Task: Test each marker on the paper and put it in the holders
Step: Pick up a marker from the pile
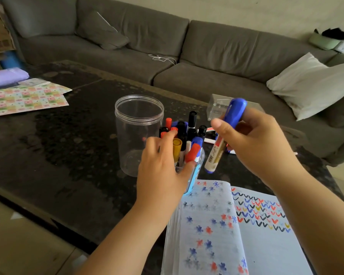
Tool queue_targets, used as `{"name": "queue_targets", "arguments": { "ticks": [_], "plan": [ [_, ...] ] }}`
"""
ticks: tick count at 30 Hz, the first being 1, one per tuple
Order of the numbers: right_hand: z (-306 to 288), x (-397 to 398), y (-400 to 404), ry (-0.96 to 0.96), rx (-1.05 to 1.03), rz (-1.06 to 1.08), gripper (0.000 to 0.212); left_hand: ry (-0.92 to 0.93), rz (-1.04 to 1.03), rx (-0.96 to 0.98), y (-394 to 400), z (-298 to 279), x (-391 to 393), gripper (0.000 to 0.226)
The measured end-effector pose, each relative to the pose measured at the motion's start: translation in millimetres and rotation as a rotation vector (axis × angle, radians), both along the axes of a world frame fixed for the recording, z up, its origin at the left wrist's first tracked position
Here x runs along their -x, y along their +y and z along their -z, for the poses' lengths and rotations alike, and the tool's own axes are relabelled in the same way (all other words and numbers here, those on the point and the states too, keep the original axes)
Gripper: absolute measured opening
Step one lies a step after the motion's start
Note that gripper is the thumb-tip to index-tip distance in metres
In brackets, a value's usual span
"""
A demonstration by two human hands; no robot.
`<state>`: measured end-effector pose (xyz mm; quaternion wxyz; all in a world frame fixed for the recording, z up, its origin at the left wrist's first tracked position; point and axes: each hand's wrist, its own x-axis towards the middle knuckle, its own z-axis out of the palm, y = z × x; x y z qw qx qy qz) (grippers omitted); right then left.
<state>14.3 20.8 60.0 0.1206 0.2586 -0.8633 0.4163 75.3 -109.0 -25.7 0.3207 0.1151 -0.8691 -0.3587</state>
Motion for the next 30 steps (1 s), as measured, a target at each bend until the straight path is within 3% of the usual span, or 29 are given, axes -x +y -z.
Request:
{"name": "queue_targets", "arguments": {
  "ticks": [3, 12, 20, 27, 30],
  "plan": [
    [4.1, 0.6, 0.7, -0.092, 0.057, -0.025, 0.033, 0.019, -0.019, -0.056, -0.5, 0.2, 0.4, 0.051],
    [9.6, 1.1, -10.5, -0.085, -0.144, -0.094, 0.018, -0.039, -0.016, -0.453, -3.7, -6.3, -3.1, 0.018],
    [3.1, 6.6, -15.7, -0.068, -0.275, -0.112, 0.017, -0.033, -0.002, -0.394, -6.7, -5.0, -6.9, 0.019],
    [15.9, 5.6, -22.3, -0.231, -0.429, -0.127, 0.016, -0.068, -0.027, -0.345, -10.7, 2.9, -4.3, 0.017],
    [32.5, 3.0, -20.9, -0.268, -0.314, -0.137, 0.02, -0.074, -0.027, -0.342, -9.8, 0.0, -5.4, 0.016]
  ]
}}
